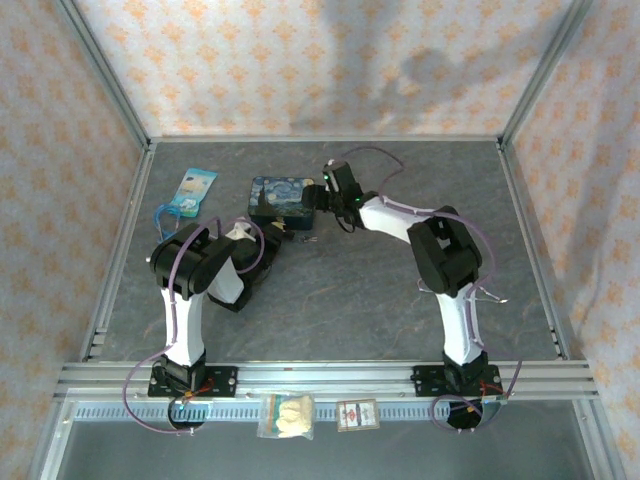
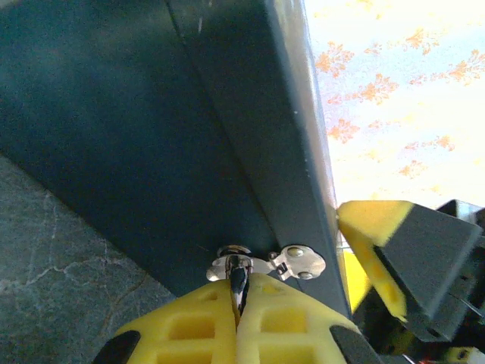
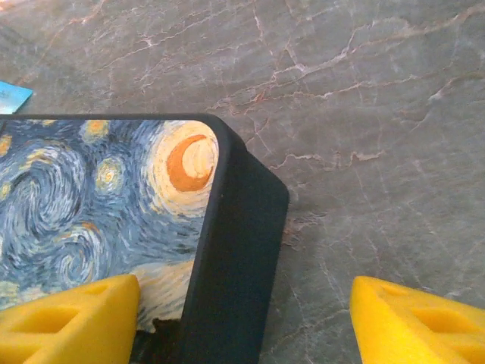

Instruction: Unlock a padlock with a key

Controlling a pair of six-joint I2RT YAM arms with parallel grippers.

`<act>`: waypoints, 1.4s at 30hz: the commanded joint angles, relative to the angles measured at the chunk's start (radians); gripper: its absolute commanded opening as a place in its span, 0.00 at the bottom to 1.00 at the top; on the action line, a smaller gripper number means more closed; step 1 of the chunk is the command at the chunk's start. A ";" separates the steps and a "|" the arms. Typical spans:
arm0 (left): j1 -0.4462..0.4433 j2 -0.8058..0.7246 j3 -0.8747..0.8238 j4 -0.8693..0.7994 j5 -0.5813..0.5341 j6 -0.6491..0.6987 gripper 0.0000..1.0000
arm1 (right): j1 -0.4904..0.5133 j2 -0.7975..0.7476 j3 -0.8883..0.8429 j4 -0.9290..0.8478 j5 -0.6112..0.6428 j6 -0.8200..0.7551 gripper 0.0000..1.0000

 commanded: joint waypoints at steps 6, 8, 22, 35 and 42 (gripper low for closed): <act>0.007 -0.032 -0.056 0.107 -0.052 -0.016 0.00 | -0.002 0.005 -0.041 0.020 0.127 0.059 0.70; 0.015 -0.046 -0.079 0.107 -0.072 -0.012 0.00 | -0.005 -0.009 -0.067 0.025 0.156 0.058 0.70; 0.008 -0.060 -0.080 0.136 -0.218 -0.081 0.00 | -0.006 -0.090 -0.163 0.077 0.211 0.105 0.68; 0.010 -0.151 -0.135 0.100 -0.202 -0.043 0.00 | -0.004 -0.164 -0.146 0.061 0.132 0.067 0.73; 0.054 -0.307 -0.187 -0.064 -0.042 0.014 0.00 | -0.004 -0.206 -0.176 0.027 0.195 -0.011 0.74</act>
